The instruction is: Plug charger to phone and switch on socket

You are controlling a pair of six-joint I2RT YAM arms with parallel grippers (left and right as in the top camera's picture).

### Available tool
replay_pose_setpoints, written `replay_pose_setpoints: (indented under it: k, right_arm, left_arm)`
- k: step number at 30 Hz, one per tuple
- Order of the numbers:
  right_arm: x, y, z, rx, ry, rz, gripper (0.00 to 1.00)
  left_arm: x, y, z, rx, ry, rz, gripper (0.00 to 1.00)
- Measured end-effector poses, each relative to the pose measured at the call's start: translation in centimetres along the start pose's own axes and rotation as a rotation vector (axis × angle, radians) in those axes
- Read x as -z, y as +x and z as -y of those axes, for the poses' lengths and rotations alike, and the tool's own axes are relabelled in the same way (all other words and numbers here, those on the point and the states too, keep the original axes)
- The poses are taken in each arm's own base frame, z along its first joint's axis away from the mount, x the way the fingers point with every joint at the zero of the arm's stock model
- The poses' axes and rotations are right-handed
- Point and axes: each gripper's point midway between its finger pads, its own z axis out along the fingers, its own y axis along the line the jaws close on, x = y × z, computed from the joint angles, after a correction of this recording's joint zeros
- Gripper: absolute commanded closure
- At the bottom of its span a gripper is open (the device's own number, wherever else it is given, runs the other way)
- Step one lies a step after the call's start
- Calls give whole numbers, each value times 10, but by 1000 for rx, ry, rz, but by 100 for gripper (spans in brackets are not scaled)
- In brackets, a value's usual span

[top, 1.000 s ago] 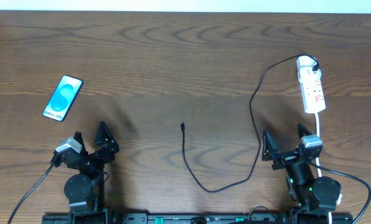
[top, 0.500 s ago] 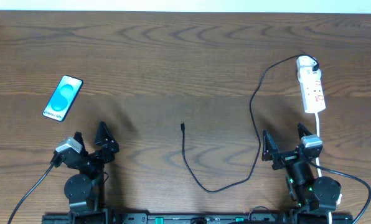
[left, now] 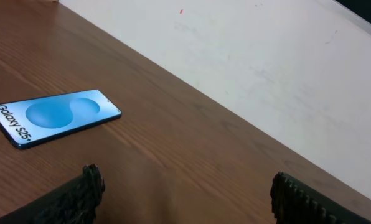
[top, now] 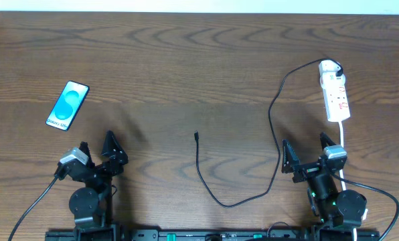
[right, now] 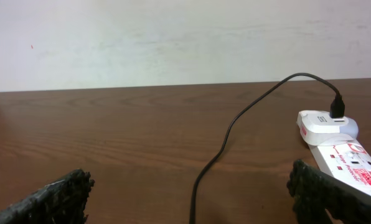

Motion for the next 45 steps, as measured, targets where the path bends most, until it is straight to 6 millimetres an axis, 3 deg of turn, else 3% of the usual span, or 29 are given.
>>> replay_pose_setpoints:
  k: [23, 28, 33, 40, 45]
  right_arm:
    - [0, 1, -5, 1, -20, -3, 1]
    - [0, 1, -5, 1, -20, -3, 1]
    - [-1, 1, -5, 0, -20, -4, 1]
    - [-1, 2, -5, -1, -21, -7, 1]
    - [-1, 1, -5, -1, -21, -7, 1]
  left_arm:
    - [0, 1, 2, 0, 12, -7, 12]
    - [-1, 10, 7, -31, 46, -54, 12]
    - [-5, 33, 1, -88, 6, -205, 12]
    - [-21, -2, 23, -155, -24, -299, 12]
    - [-39, -11, 21, -238, -109, -440, 12]
